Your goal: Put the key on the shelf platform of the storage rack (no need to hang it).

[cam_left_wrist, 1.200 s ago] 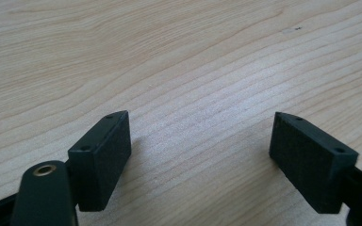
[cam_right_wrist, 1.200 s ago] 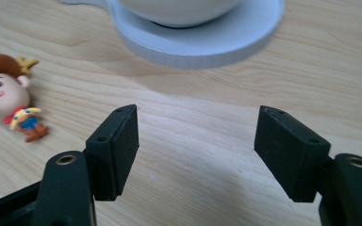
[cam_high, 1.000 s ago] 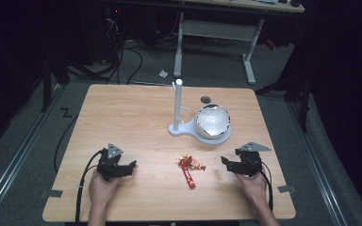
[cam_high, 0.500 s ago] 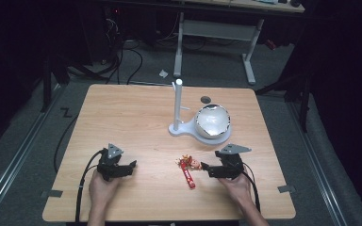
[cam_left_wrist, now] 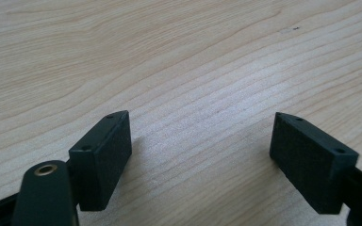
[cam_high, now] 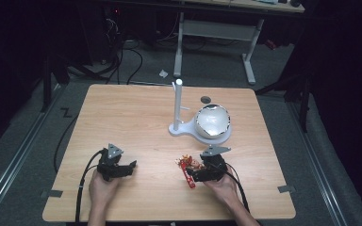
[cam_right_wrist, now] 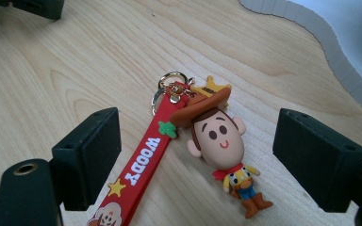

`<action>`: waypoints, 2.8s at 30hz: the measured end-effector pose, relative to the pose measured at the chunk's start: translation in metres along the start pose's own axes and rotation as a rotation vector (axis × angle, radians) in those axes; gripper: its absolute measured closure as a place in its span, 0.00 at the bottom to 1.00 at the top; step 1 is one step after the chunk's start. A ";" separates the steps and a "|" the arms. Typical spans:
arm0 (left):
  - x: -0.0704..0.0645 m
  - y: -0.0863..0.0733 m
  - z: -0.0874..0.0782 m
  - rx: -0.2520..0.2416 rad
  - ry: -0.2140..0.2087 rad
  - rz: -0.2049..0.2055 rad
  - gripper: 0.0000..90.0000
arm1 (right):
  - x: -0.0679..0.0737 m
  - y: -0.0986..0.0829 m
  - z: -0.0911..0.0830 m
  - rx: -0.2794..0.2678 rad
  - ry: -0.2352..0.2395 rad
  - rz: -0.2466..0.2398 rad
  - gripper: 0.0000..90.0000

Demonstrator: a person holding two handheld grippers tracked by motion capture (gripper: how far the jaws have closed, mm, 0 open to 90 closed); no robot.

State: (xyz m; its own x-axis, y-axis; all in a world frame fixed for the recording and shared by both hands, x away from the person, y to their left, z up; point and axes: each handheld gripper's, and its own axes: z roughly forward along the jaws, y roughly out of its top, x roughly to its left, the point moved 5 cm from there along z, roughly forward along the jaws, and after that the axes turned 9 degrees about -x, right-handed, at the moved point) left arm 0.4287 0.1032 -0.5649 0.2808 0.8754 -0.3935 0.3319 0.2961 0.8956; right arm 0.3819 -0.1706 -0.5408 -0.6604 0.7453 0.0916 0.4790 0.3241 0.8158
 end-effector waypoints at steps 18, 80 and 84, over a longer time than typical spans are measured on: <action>0.000 0.000 0.000 0.000 -0.001 -0.003 0.24 | 0.014 -0.017 0.016 0.110 -0.054 -0.119 0.21; 0.001 0.000 0.000 0.000 0.009 -0.004 0.24 | -0.027 0.007 -0.041 -0.077 0.012 -0.046 0.84; 0.001 0.000 0.000 0.000 0.009 -0.003 0.24 | -0.029 0.008 -0.046 -0.097 0.013 -0.039 0.88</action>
State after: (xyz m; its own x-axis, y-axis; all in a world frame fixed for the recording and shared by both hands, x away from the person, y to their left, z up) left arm 0.4294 0.1040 -0.5650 0.2718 0.8777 -0.3947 0.3327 0.2992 0.8943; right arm 0.3784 -0.2168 -0.5110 -0.6849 0.7257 0.0657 0.3951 0.2941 0.8703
